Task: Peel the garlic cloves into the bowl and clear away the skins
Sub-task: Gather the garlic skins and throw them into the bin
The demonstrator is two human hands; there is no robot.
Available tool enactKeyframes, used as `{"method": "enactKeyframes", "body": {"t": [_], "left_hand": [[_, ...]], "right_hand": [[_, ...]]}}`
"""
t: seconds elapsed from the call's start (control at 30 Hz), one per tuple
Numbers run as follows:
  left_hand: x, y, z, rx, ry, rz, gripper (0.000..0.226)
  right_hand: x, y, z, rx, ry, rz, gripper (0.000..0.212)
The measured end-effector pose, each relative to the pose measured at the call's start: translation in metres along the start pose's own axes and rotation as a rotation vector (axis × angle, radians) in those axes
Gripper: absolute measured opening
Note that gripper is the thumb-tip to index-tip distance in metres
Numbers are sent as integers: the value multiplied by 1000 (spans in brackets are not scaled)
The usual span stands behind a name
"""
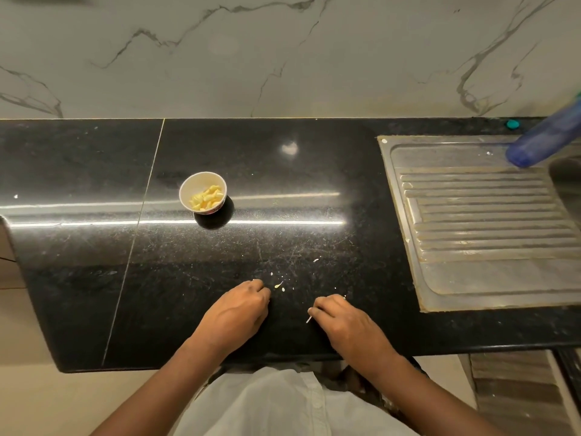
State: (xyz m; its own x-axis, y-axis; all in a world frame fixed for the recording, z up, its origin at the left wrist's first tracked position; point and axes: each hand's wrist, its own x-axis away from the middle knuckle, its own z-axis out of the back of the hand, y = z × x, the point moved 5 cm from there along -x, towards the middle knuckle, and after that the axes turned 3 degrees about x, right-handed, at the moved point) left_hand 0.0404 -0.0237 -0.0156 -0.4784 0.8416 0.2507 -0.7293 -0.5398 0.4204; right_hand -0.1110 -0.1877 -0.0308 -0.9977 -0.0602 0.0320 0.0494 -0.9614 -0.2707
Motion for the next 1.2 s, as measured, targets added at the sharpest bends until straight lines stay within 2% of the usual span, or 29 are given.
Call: {"method": "enactKeyframes", "body": {"t": [0.17,0.27,0.43,0.6,0.8,1.0,1.13,1.2], "left_hand": [[-2,5,-4,54,40,5,24],[-6,11,-3,105,98,39,24],[-19,13,6,151,195,157,20],[-28,17,7,123,187,212,24],[-38,23,6,14,80,173,23],[-39,24,5,8,37,139,20],[-35,25,6,56,46,117,22],[-34,25,7,127,48,150,25]], "right_hand": [[-9,33,27,-142,160,-241,33],[-5,46,30,-160,139,-331,26],[6,40,28,-165,72,-360,30],[16,21,27,-201,59,-360,35],[24,11,6,-152,27,-303,34],[17,13,5,-86,19,-306,35],[4,24,16,-82,50,-363,27],[-1,32,23,-227,89,-460,20]]}}
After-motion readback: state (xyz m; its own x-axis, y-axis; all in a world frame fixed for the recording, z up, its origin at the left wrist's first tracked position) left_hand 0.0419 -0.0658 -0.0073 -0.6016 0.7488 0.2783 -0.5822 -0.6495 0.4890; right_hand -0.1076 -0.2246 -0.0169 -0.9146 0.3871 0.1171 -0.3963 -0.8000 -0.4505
